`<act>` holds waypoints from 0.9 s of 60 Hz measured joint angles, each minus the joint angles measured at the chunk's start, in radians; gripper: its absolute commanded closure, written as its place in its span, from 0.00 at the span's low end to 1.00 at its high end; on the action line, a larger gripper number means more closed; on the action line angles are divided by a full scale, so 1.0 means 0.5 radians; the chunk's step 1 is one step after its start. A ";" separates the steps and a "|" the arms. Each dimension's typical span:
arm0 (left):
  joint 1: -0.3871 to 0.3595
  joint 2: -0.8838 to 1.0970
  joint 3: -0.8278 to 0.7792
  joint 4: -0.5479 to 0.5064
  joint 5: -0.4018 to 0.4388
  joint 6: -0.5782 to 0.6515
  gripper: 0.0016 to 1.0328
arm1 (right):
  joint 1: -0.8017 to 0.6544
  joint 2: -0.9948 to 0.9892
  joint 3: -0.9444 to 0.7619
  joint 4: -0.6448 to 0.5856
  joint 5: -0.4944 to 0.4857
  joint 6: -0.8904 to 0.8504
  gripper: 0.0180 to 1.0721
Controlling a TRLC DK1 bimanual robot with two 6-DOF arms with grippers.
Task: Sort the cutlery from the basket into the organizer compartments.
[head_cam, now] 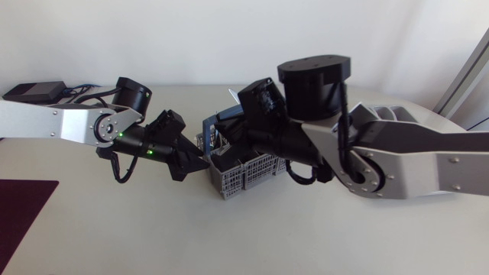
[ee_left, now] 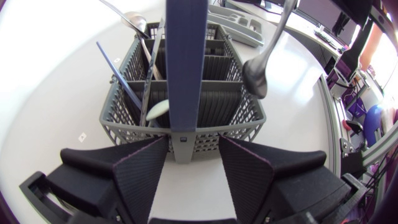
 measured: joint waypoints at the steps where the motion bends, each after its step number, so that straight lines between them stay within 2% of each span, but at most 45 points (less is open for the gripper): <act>1: 0.000 -0.010 0.000 0.001 0.001 -0.002 0.45 | -0.003 -0.021 0.000 0.000 -0.005 0.000 0.92; 11: 0.010 -0.082 -0.022 -0.001 0.000 -0.024 0.45 | -0.040 -0.162 -0.021 -0.029 -0.012 0.001 0.92; 21: 0.021 -0.192 -0.024 0.005 0.002 -0.047 0.45 | -0.189 -0.315 -0.028 -0.219 -0.072 0.058 0.92; 41: 0.021 -0.385 -0.051 0.005 -0.017 -0.087 0.45 | -0.696 -0.611 -0.027 -0.718 -0.220 0.224 0.92; 54: 0.018 -0.473 -0.066 0.001 -0.088 -0.130 0.45 | -1.144 -0.737 -0.024 -0.996 -0.295 0.325 0.92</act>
